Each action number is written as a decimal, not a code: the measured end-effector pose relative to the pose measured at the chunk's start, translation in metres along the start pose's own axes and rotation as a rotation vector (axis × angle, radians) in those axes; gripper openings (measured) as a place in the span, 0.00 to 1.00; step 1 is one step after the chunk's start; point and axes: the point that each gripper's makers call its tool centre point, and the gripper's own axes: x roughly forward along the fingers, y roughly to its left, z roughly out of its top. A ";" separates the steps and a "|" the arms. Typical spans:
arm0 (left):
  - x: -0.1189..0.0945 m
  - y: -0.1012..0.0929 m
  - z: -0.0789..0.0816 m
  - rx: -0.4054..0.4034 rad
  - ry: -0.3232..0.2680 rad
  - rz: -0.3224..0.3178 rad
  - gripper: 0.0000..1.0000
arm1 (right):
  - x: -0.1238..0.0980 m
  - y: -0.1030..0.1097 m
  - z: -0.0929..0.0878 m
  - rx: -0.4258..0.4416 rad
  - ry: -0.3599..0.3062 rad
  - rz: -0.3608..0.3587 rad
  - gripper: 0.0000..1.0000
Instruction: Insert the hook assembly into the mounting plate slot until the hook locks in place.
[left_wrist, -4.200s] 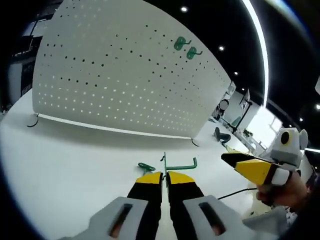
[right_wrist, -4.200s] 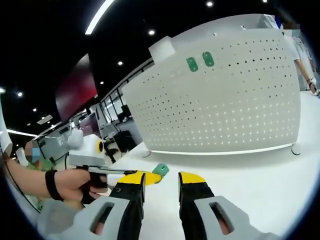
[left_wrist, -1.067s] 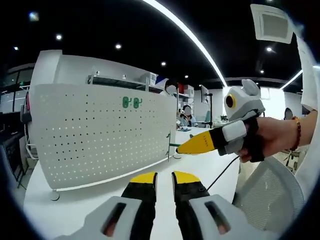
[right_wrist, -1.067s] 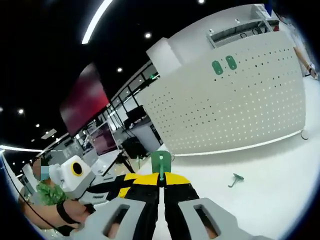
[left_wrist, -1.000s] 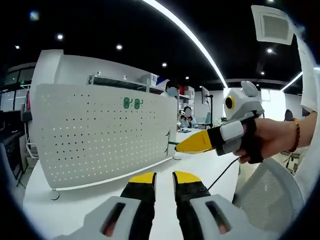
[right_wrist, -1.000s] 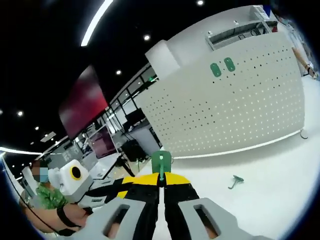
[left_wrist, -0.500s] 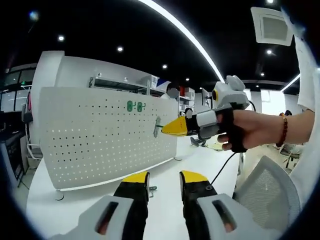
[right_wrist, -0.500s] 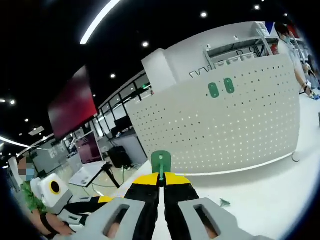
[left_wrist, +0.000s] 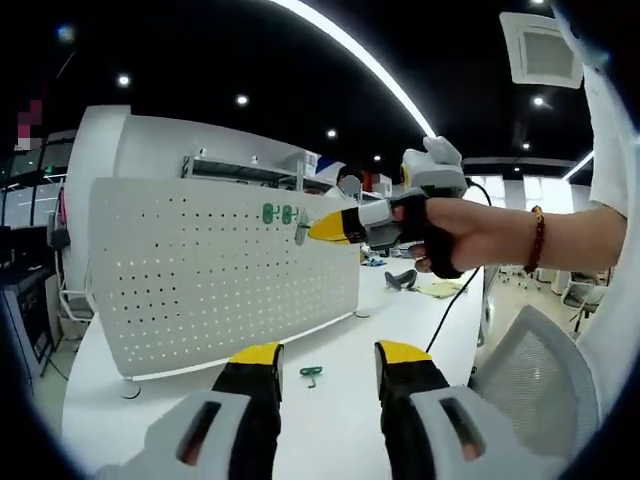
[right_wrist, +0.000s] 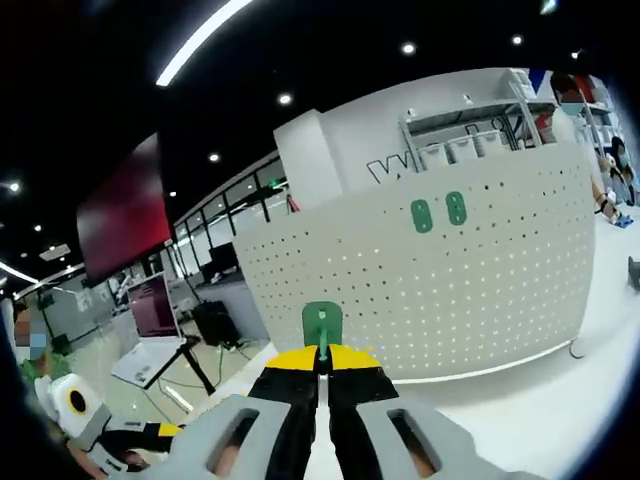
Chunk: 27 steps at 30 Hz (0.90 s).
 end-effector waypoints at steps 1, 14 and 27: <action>0.000 0.000 -0.001 0.011 0.005 0.000 0.43 | 0.001 -0.001 0.001 -0.004 0.000 -0.003 0.01; -0.005 0.008 0.005 -0.005 0.001 0.028 0.60 | 0.021 -0.022 0.016 -0.079 -0.005 -0.086 0.01; -0.003 0.017 0.014 0.018 -0.032 0.062 0.80 | 0.046 -0.031 0.035 -0.109 -0.027 -0.136 0.01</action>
